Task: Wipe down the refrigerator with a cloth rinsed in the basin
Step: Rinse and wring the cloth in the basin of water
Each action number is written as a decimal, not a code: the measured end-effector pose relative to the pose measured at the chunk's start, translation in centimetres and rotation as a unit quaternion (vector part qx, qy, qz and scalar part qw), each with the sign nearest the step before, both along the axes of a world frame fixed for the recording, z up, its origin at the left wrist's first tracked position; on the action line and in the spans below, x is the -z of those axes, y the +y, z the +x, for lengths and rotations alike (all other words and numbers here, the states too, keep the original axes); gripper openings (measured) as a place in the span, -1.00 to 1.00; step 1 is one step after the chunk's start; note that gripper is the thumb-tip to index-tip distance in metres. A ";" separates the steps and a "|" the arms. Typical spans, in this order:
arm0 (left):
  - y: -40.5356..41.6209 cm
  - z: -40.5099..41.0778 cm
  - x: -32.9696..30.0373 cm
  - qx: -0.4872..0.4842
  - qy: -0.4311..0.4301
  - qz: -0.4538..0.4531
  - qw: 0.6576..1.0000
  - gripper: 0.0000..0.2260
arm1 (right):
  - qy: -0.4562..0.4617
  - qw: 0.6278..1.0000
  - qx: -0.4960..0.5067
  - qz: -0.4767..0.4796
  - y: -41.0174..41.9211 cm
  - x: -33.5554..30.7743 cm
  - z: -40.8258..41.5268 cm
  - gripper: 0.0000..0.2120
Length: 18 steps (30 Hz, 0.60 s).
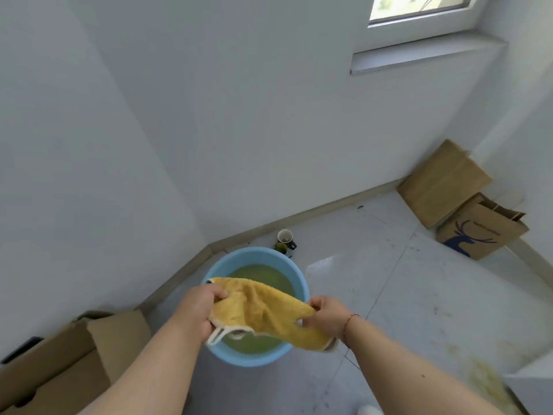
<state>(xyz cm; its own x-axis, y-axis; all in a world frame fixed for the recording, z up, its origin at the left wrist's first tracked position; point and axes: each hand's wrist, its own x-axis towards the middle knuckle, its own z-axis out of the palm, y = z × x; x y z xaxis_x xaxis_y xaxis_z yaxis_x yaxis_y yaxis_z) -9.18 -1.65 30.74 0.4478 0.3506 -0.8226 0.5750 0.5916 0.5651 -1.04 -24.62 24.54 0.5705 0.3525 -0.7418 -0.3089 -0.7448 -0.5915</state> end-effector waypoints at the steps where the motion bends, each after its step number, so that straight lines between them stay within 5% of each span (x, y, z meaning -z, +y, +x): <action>1: 0.8 -0.4 1.6 -0.001 0.007 0.035 0.999 -0.76 | -0.015 1.000 -0.005 -0.009 0.6 1.1 0.4 -0.78; 6: 3.3 -1.4 10.3 0.027 0.050 0.204 0.977 -0.49 | -0.054 0.995 -0.072 -0.043 3.3 7.4 2.9 -0.77; 13: 4.1 0.4 25.9 0.171 0.050 0.410 0.894 -0.46 | -0.152 0.961 -0.206 -0.109 8.3 19.7 7.9 -0.78; 18: 3.8 1.4 36.1 0.323 0.075 0.478 0.814 -0.39 | -0.313 0.879 -0.313 -0.177 10.9 29.8 9.7 -0.55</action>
